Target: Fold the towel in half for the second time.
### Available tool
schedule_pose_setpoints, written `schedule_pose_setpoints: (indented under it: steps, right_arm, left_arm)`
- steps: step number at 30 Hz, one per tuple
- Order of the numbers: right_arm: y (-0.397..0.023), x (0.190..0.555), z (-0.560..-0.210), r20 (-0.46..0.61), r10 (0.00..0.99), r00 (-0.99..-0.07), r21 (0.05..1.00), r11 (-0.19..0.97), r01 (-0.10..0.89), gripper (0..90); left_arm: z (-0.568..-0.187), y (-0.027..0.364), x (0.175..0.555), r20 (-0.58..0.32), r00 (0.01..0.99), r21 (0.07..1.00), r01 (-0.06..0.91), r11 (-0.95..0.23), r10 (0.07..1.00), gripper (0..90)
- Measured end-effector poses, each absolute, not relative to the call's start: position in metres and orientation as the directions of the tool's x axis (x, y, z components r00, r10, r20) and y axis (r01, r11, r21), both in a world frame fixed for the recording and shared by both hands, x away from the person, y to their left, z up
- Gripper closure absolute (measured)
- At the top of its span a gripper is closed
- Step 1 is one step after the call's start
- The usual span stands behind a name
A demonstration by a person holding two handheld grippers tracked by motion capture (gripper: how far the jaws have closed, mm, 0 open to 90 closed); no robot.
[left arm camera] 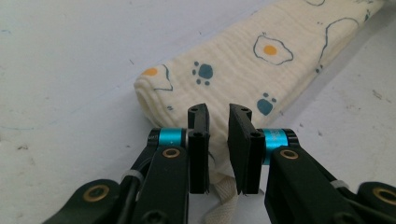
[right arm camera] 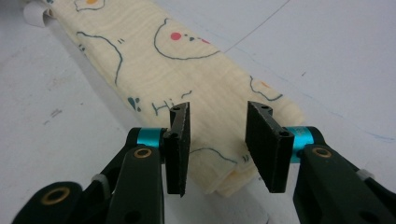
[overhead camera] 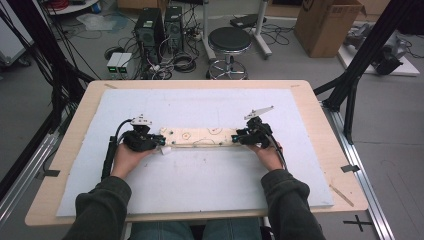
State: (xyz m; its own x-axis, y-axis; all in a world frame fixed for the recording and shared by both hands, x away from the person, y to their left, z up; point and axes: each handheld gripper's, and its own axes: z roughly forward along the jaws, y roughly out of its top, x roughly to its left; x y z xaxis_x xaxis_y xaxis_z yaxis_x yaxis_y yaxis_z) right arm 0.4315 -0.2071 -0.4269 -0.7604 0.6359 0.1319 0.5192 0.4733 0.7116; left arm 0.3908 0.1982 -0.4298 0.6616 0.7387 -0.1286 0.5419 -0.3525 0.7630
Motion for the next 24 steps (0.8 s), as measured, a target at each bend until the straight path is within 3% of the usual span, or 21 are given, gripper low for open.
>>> schedule_pose_setpoints:
  steps: [17, 24]
  right_arm:
    - [-0.2093, 0.4298, -0.4354, 0.089, 0.625, -0.775, 0.711, 0.505, 0.489, 59.8]
    - [-0.2095, 0.4306, -0.4355, 0.106, 0.631, -0.769, 0.714, 0.49, 0.5, 58.6]
  left_arm:
    - [-0.4344, 0.1964, 0.3899, -0.091, 0.661, 0.752, 0.536, -0.383, 0.745, 76.7]
    - [-0.432, 0.1972, 0.3896, -0.113, 0.656, 0.769, 0.533, -0.353, 0.746, 70.6]
